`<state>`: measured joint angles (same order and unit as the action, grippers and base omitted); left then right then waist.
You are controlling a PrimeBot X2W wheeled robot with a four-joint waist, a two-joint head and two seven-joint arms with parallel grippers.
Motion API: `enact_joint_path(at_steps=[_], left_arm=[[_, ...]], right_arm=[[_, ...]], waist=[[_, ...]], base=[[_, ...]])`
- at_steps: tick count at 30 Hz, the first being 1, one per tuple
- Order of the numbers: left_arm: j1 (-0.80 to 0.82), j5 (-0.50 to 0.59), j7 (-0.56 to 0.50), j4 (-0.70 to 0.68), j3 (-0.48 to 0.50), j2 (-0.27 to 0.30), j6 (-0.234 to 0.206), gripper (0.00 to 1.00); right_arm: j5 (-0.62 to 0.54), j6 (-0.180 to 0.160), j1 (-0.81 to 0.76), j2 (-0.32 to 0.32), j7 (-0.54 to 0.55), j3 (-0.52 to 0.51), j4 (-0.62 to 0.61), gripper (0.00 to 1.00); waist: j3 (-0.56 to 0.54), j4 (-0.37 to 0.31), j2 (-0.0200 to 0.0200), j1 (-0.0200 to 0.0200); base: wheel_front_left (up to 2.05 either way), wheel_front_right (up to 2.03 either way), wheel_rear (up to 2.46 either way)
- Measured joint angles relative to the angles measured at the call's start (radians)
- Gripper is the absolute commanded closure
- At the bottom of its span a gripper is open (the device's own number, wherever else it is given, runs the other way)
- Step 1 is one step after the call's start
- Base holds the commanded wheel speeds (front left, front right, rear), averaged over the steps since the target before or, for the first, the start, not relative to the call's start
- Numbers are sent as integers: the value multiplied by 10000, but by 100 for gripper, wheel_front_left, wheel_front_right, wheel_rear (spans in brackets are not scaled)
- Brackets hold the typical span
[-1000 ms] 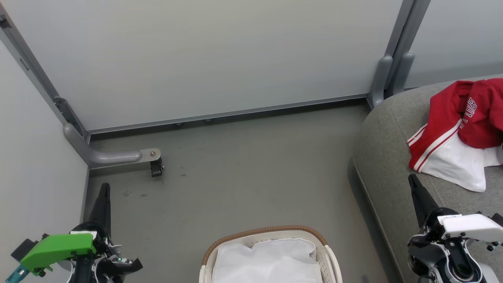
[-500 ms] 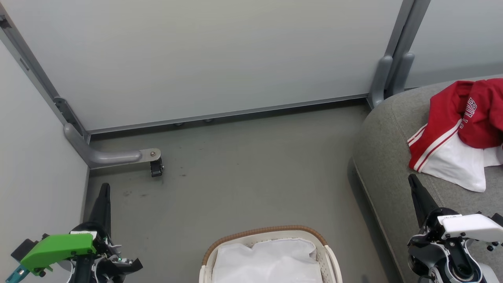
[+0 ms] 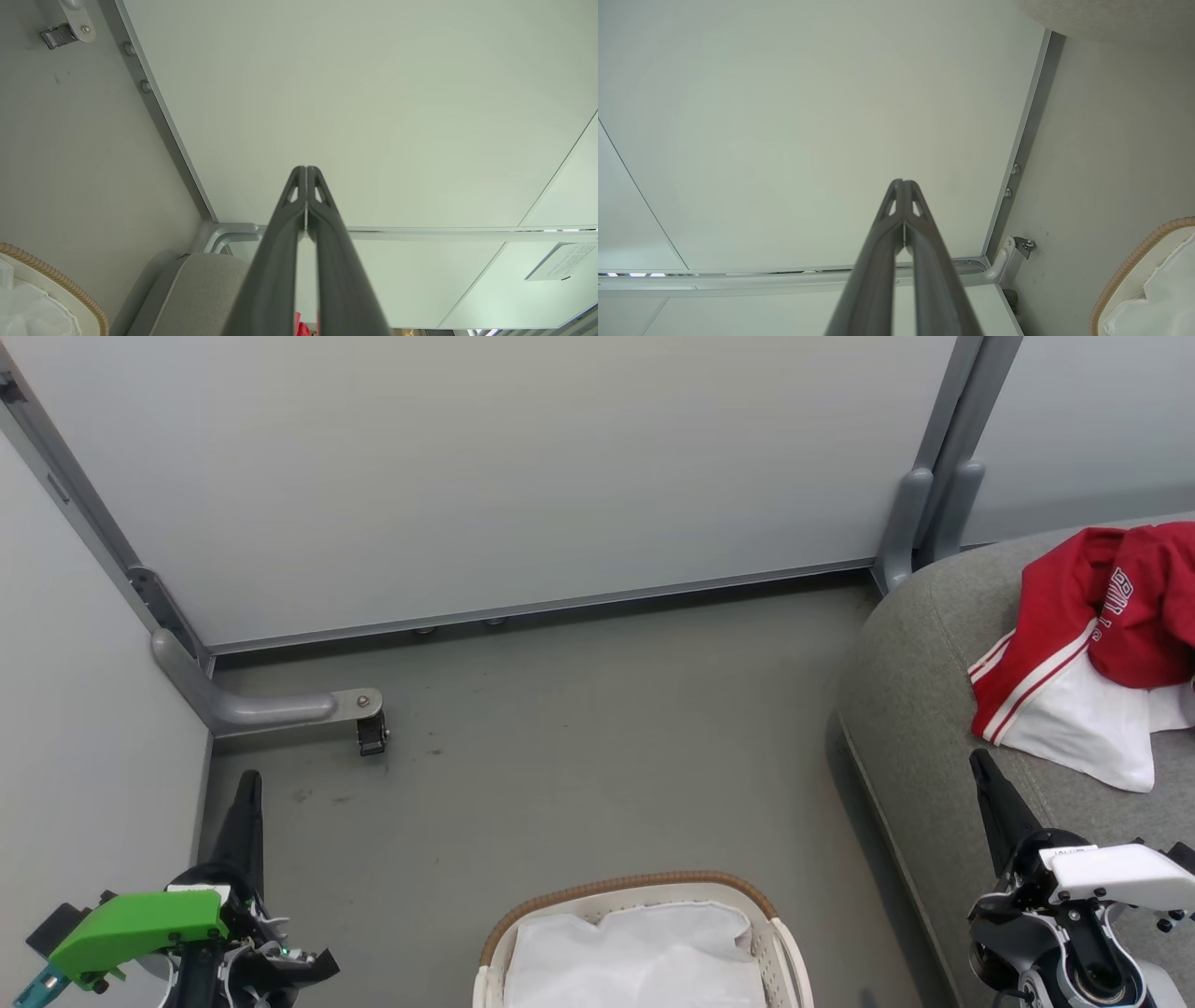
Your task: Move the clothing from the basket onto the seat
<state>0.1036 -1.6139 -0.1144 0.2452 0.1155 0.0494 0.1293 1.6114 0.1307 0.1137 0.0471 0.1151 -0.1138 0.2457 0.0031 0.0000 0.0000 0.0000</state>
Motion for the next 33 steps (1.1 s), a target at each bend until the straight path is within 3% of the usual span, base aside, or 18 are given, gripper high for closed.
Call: enact_joint_path(at_steps=[33], left_arm=[[0,0,0,0,0,0,0,100]], right_arm=[[0,0,0,0,0,0,0,100]], waist=[[0,0,0,0]], base=[[0,0,0]])
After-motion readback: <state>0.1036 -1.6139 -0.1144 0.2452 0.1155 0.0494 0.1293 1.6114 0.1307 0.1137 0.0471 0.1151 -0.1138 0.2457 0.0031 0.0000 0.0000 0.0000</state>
